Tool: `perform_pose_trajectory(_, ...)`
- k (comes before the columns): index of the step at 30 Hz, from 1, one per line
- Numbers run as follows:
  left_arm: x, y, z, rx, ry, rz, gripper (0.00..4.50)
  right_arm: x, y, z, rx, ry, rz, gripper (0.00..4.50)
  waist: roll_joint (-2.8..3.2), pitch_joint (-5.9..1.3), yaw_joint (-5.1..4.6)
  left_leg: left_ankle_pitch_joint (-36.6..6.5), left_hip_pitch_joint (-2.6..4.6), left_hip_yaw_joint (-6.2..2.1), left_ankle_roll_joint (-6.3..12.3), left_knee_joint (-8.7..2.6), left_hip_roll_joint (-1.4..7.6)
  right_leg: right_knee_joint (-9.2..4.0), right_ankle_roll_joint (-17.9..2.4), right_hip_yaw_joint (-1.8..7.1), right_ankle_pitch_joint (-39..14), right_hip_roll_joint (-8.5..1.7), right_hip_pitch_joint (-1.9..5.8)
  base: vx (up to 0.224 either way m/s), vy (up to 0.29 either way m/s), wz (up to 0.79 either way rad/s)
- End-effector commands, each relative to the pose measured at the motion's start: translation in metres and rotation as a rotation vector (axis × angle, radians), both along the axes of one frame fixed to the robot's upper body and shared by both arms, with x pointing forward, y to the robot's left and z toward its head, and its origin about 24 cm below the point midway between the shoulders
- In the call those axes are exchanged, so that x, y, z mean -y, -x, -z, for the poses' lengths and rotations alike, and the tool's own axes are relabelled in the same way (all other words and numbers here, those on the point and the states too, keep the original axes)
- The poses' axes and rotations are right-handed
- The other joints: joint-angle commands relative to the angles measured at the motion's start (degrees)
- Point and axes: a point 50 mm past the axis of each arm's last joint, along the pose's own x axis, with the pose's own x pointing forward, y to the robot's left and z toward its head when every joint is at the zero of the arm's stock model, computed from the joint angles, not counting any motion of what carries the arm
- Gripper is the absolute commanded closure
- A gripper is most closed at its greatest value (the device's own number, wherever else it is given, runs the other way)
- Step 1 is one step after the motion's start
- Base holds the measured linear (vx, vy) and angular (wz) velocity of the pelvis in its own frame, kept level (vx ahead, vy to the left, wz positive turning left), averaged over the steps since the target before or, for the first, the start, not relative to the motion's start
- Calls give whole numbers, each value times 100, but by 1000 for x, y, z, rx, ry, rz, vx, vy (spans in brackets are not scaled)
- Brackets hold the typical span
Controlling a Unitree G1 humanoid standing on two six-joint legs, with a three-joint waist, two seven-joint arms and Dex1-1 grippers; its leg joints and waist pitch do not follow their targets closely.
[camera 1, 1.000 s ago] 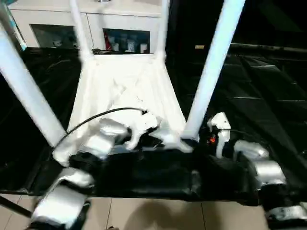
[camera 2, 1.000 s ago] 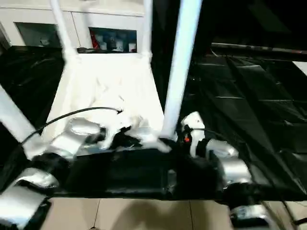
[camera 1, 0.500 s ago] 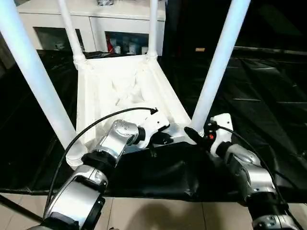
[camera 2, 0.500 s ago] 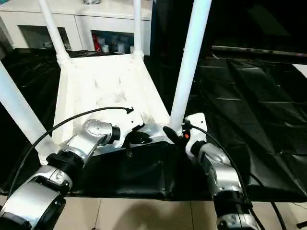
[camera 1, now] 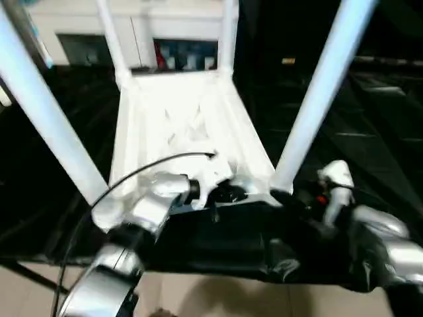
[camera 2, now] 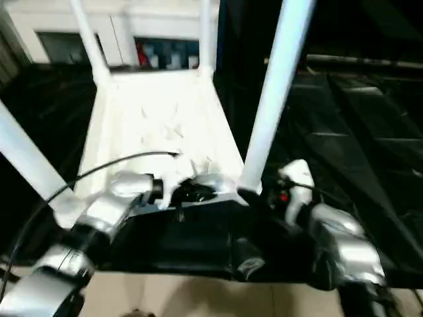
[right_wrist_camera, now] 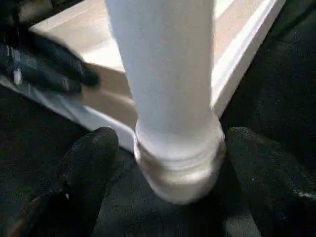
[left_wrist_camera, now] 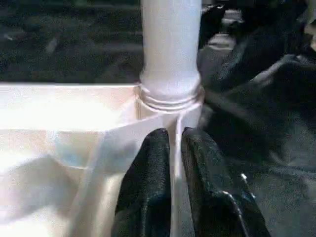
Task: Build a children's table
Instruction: Rotate leg to tighten, then rotate table base
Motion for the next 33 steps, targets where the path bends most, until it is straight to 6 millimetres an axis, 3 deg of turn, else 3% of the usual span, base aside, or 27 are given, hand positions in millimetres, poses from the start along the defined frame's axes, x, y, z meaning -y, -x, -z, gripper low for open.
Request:
perform_pose_trajectory(1, -12, 0, -14, 31, 12, -21, 352, 9, 3, -6, 6, 0, 12, 66, -83, -351, -21, -405, 97, -28, 790, -283, 127, -280, -1545, 140, 522, -204, 359, 0, 0, 0)
perform_pose_trajectory(3, -31, 6, -22, -1, 5, -34, 330, 12, 6, -8, -2, -8, 7, 66, -85, -301, -76, -843, 120, -21, 578, -331, 122, -365, -1464, 152, -301, -213, 339, 0, 0, 0)
perform_pose_trajectory(5, -39, 11, -23, -27, 0, -28, 314, 13, 6, -10, 5, -6, 8, 66, -67, -301, -120, -981, 139, -29, 424, -350, 127, -378, -1401, 158, -616, -214, 328, 0, 0, 0)
perform_pose_trajectory(8, -53, 23, -22, -99, -17, -8, 303, 13, 6, -13, 10, -21, -3, 66, -30, -313, -125, -928, 157, -30, 328, -346, 123, -359, -1373, 169, -495, -199, 318, 0, 0, 0)
perform_pose_trajectory(11, -65, 36, -25, -162, -5, 8, 269, 10, 8, -17, -1, -45, -42, 66, -19, -329, -145, -706, 154, -24, 394, -323, 103, -310, -1432, 166, -43, -161, 319, 0, 0, 0)
perform_pose_trajectory(13, -87, 52, -28, -234, -34, 1, 264, 0, 15, -18, -42, -58, -145, 66, -5, -324, -140, -708, 154, -22, 416, -323, 101, -295, -1480, 164, 28, -154, 326, 0, 0, 0)
perform_pose_trajectory(14, -90, 54, -29, -246, -37, -7, 241, -3, 16, -17, -50, -57, -161, 66, -13, -320, -151, -717, 141, -25, 422, -327, 95, -293, -1476, 160, 22, -147, 337, 0, 0, 0)
perform_pose_trajectory(16, -102, 59, -31, -278, -33, -46, 227, -13, 19, -13, -78, -59, -214, 66, 27, -305, -171, -866, 171, -14, 365, -333, 95, -327, -1461, 160, -217, -140, 300, 0, 0, 0)
perform_pose_trajectory(18, -108, 63, -31, -291, -42, -56, 210, -19, 19, -11, -83, -56, -233, 66, 10, -297, -174, -998, 174, -18, 278, -348, 98, -349, -1434, 162, -422, -144, 294, 0, 0, 0)
perform_pose_trajectory(20, -112, 75, -34, -353, -29, -61, 196, -30, 17, -8, -85, -68, -254, 66, 33, -286, -180, -1131, 180, -29, 163, -370, 105, -342, -1398, 163, -626, -154, 277, 0, 0, 0)
perform_pose_trajectory(23, -117, 87, -23, -426, -89, -54, 177, -44, 14, -7, -80, -83, -289, 66, 30, -284, -192, -1231, 190, -34, 92, -375, 100, -354, -1339, 170, -760, -148, 271, 0, 0, 0)
perform_pose_trajectory(24, -120, 91, -19, -443, -111, -69, 165, -51, 13, -7, -72, -87, -298, 66, 51, -267, -205, -1315, 186, -37, 58, -394, 86, -378, -1237, 176, -948, -149, 270, 0, 0, 0)
perform_pose_trajectory(28, -139, 89, -14, -442, -62, -214, 130, -72, 3, -8, -28, -139, -274, 66, 65, -269, -239, -1524, 205, -53, -92, -413, 80, -400, -1145, 183, -1201, -155, 261, 0, 0, 0)
perform_pose_trajectory(32, -157, 91, -19, -457, -7, -300, 95, -79, -3, -6, -34, -177, -245, 66, 74, -280, -275, -1538, 203, -69, -161, -422, 67, -376, -1200, 171, -1035, -136, 278, 0, 0, 0)
perform_pose_trajectory(33, -162, 93, -21, -463, 7, -322, 86, -80, -5, -4, -36, -177, -234, 66, 79, -288, -262, -1537, 235, -57, -140, -408, 68, -378, -1201, 178, -972, -129, 258, 0, 0, 0)
